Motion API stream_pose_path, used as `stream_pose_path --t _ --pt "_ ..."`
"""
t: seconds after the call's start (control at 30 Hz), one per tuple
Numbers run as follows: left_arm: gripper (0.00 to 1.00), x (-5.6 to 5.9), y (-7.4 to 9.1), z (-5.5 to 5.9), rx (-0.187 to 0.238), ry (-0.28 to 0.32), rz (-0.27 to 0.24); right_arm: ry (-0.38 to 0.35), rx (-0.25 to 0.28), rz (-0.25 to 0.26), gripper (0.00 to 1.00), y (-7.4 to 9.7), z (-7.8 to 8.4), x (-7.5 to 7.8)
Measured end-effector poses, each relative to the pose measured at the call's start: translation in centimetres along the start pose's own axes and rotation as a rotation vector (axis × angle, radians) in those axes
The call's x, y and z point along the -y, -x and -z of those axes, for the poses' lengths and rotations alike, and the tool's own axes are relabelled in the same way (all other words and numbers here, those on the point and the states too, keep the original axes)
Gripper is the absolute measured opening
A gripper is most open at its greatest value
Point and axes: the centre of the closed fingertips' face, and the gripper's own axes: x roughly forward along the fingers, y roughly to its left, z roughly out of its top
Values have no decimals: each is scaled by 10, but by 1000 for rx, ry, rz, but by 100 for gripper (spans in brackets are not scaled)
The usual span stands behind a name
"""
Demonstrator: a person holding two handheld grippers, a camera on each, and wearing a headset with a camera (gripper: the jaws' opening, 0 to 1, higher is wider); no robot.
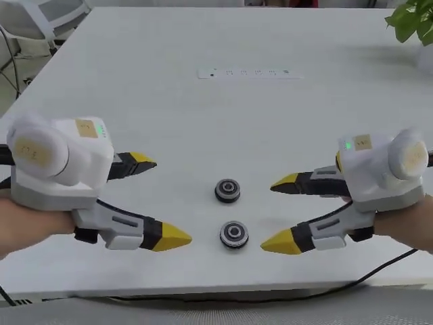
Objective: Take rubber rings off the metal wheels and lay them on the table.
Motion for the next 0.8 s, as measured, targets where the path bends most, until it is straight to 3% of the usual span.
stream_pose_path --t 0.43,0.8 --pt "79 7 -16 7 -29 -7 46 15 -32 -58 54 -11 10 -8" --pt "74 15 -29 2 -37 -21 95 41 -64 -98 46 -20 10 -11"
